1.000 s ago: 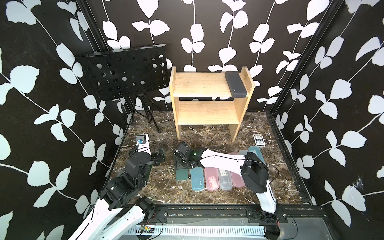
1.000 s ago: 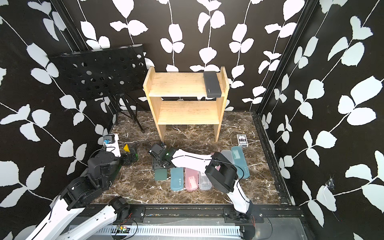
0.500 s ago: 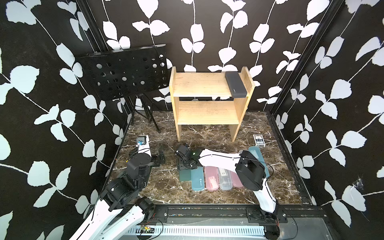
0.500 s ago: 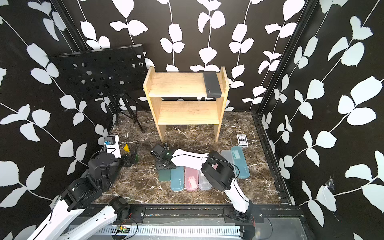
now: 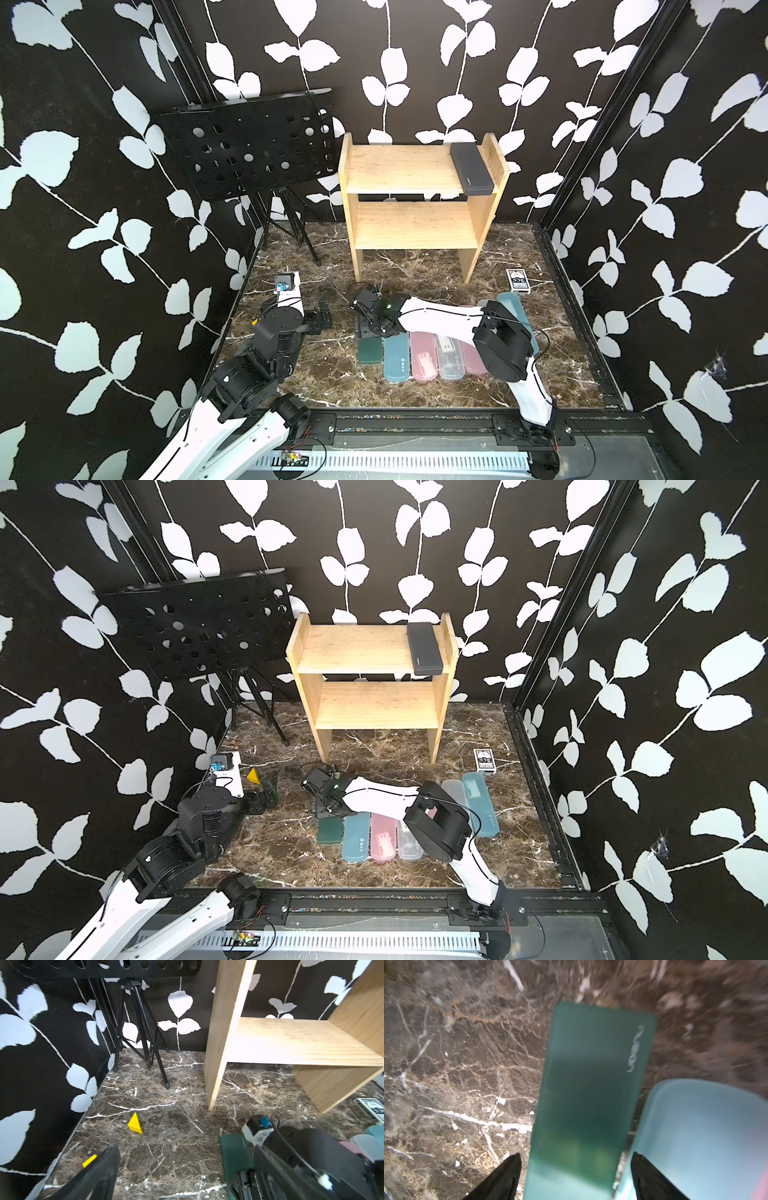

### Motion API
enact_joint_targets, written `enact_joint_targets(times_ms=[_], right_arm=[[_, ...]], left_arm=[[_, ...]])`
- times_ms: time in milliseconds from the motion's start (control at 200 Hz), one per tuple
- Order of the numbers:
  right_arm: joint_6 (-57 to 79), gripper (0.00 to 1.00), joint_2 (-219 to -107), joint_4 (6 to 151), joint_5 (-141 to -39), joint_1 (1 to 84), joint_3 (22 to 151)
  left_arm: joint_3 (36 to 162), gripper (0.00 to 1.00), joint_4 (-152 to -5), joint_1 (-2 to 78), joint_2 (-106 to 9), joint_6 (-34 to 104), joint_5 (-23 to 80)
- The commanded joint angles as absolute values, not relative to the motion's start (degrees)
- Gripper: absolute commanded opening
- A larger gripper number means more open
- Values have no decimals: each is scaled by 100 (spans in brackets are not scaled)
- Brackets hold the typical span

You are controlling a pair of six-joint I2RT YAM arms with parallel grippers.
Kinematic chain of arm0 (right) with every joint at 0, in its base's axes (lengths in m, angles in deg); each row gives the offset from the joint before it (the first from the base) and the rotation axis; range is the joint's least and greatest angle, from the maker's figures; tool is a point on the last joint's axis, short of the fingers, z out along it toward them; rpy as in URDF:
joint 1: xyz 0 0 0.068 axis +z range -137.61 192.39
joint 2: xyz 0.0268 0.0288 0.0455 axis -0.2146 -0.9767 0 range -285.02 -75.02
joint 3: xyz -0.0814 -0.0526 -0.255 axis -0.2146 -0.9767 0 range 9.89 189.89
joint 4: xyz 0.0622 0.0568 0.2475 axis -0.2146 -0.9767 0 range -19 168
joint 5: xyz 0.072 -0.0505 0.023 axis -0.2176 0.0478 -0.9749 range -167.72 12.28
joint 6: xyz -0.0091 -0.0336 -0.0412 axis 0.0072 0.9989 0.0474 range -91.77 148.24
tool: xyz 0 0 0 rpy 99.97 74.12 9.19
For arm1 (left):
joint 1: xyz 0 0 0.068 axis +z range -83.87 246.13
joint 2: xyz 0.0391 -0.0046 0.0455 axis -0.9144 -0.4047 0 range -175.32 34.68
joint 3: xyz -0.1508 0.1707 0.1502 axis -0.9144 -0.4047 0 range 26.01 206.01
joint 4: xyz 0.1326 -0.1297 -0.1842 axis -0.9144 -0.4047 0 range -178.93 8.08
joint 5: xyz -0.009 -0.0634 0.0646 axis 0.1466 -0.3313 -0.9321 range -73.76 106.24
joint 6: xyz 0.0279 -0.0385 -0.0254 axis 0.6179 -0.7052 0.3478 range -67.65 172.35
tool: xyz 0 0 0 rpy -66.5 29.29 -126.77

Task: Remove the pencil cases from the shelf
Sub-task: Place the pencil case at the center of the board, then pick up the pencil case from the shelf.

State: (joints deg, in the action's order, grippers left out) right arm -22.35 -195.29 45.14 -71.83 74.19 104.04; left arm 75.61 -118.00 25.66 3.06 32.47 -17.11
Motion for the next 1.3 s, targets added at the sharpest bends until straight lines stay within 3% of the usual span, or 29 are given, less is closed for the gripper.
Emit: enact_joint_targets(times_ms=[0,115,205,410,725,1295], right_arm=[[-1852,88,-18415,4565,-6618,7392,10189],[-1576,94,-17339,4170,-6265,7148,9815],[-1583,99,-16571,3537,-6358,6586,9401],[-1571,99,-14554,3067,-6268,5458,7712],[-1277,99,-13282,2938,-7183,3827,6467],[-812,99,-13404,3151,-7846,3059,6258]], left_arm=[[7812,99,-11349,2561,108,2969,-1027],[8293,99,-10912,2561,-494,2447,-85],[8796,99,-10281,2561,-1279,2138,1268],[9985,99,-8642,2561,-3234,477,3062],[12842,99,-8447,2351,-5801,-393,3249],[14847,95,-8240,2220,-7567,-1488,3319]])
